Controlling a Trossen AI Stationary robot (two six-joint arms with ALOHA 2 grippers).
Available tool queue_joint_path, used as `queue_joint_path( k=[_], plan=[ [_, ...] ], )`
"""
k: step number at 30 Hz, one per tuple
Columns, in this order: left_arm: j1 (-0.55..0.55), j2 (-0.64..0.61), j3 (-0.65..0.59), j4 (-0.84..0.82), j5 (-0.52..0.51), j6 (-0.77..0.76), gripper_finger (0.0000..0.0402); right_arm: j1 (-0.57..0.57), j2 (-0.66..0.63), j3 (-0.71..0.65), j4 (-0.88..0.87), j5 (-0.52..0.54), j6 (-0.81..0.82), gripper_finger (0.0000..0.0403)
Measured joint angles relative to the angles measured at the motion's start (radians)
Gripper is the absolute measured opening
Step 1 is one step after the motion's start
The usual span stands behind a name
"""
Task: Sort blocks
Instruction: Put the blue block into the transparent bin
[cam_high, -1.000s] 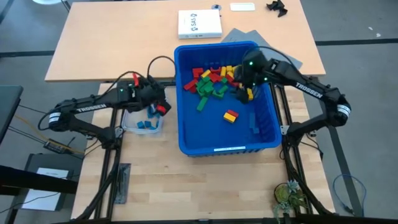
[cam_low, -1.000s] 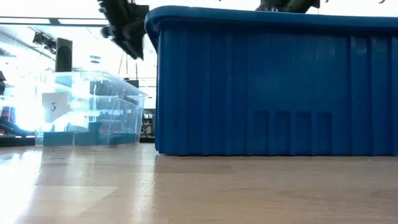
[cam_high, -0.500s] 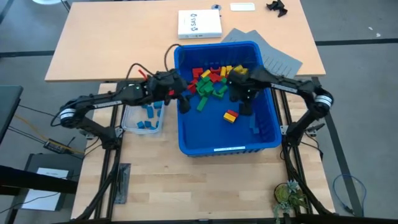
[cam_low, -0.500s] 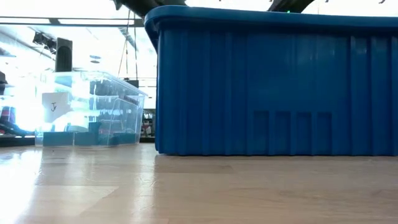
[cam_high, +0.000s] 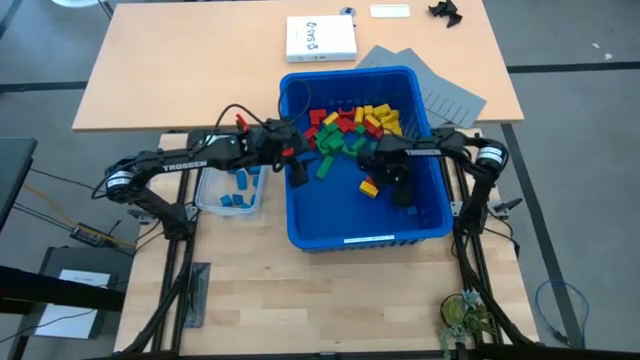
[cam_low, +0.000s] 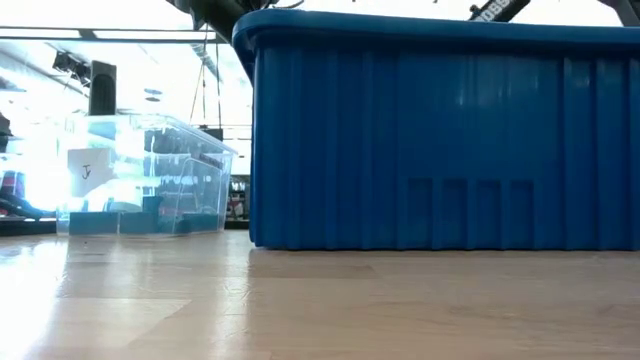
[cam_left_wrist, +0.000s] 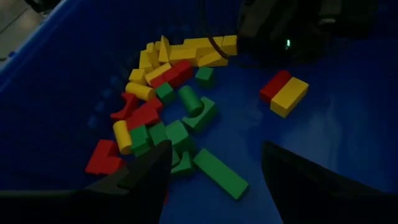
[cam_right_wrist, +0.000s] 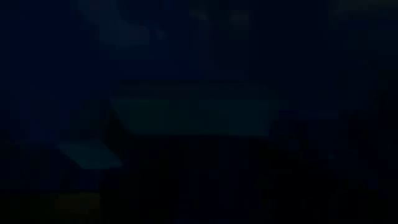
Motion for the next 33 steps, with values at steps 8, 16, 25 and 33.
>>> queue_joint_path(
  k=[8,16,25,33],
  plan=[
    [0.0,-0.002,0.0,0.0,-0.001,0.002,0.0252,-0.007,-0.001,-0.075,0.144,0.003,-0.007,0.018],
    [0.0,-0.002,0.0,0.003,-0.001,-0.021,0.0252,-0.059,-0.067,-0.003,0.409,-0.01,-0.007,0.0179],
    [0.0,-0.002,0.0,0.01,-0.002,-0.029,0.0252,-0.097,-0.177,0.089,0.426,-0.05,-0.108,0.0206],
    [0.0,-0.002,0.0,0.01,-0.002,-0.037,0.0252,-0.113,-0.125,0.088,0.374,-0.151,0.328,0.0268]
  ],
)
